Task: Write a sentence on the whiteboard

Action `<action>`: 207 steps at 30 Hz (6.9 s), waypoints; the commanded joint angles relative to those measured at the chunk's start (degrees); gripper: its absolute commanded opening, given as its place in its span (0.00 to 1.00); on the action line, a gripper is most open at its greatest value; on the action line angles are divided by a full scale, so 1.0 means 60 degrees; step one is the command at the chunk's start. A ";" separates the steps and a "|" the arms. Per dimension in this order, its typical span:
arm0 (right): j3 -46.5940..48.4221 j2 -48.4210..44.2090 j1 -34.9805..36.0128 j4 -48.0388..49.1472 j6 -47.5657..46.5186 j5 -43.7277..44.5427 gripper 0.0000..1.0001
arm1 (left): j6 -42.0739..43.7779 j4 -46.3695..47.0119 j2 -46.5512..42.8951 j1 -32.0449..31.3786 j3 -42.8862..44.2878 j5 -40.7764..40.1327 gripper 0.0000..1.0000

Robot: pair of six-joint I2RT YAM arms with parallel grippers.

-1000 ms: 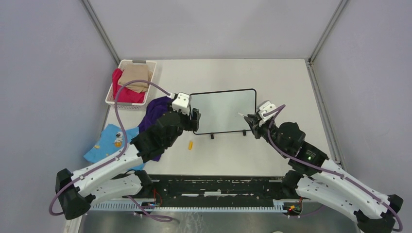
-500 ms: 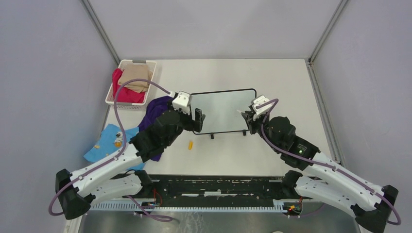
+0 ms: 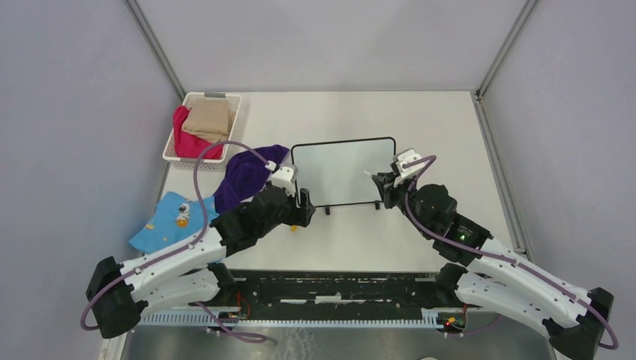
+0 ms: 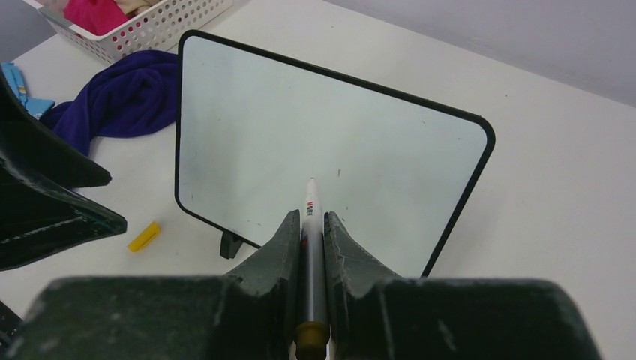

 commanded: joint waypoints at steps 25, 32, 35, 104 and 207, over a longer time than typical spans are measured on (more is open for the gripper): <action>-0.0978 -0.0436 0.0031 0.1489 -0.0532 -0.1066 0.00 | -0.2048 0.0773 0.0379 0.4004 0.0151 0.2082 0.82; -0.0944 0.0045 0.0028 0.1614 -0.0170 -0.1803 0.00 | -0.1762 0.0712 0.1655 0.4481 0.1307 0.2150 0.80; -0.0906 0.0160 0.0033 0.1628 -0.0090 -0.2224 0.00 | -0.1351 0.1499 0.1860 0.4782 0.1345 0.3334 0.81; -0.0415 0.0388 0.0032 0.2535 0.0159 -0.3535 0.00 | 0.0264 0.8706 0.6470 0.6781 0.0593 1.2515 0.70; 0.2279 0.5971 0.1828 0.4465 -0.1805 0.2278 0.00 | 0.0538 0.8768 0.7738 0.6665 0.0358 1.2872 0.28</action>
